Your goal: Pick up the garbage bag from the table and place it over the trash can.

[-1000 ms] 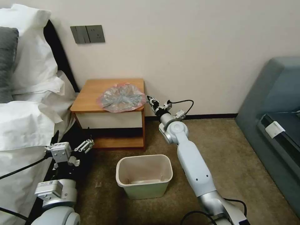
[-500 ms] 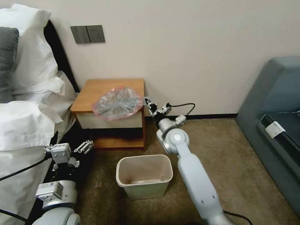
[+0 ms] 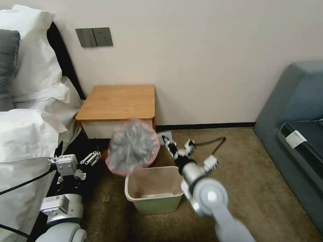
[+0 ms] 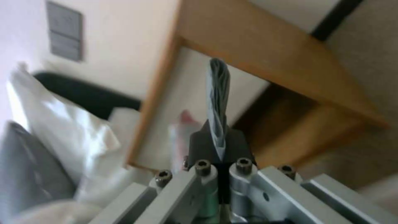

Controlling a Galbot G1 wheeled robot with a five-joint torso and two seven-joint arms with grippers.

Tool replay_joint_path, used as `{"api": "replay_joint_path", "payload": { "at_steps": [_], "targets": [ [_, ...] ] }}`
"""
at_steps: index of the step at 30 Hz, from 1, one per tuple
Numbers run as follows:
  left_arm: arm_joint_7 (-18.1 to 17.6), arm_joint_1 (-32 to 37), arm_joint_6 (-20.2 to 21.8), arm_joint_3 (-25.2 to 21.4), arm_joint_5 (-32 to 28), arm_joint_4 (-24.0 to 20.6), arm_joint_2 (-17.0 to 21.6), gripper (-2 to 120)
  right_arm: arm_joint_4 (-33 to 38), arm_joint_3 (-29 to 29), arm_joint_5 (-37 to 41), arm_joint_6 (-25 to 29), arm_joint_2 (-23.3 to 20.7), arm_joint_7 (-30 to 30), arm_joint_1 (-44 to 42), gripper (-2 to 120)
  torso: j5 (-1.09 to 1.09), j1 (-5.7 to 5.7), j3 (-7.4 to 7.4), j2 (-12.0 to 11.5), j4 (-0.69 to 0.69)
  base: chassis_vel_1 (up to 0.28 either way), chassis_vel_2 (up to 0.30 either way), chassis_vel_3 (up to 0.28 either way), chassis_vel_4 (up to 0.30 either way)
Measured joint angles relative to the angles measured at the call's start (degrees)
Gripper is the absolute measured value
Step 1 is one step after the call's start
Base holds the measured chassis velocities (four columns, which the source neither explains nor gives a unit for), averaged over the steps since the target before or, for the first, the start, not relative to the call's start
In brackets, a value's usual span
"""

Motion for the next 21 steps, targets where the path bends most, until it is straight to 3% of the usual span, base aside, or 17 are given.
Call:
{"api": "replay_joint_path", "payload": {
  "at_steps": [7,20,21],
  "targets": [
    [0.06,-0.76,-0.29,0.62,0.77,1.59,0.22,100,1.00,-0.30,-5.35,0.97,-3.15,-4.47,-6.35,0,0.00,0.00,0.00,0.00,0.01,0.000,0.000,0.000,0.000],
    [0.06,-1.20,-0.95,0.32,0.73,3.63,0.66,100,-1.78,0.42,-7.49,2.31,-3.89,-7.87,-9.36,0,-0.01,0.00,0.01,0.00,0.00,0.000,0.000,0.000,0.000],
    [0.05,-1.21,-1.09,0.26,0.75,3.78,0.61,100,-2.02,0.24,-7.88,2.20,-3.81,-7.89,-9.16,4,0.00,0.00,0.01,0.00,0.01,0.000,0.000,0.000,0.000]
  ]
}}
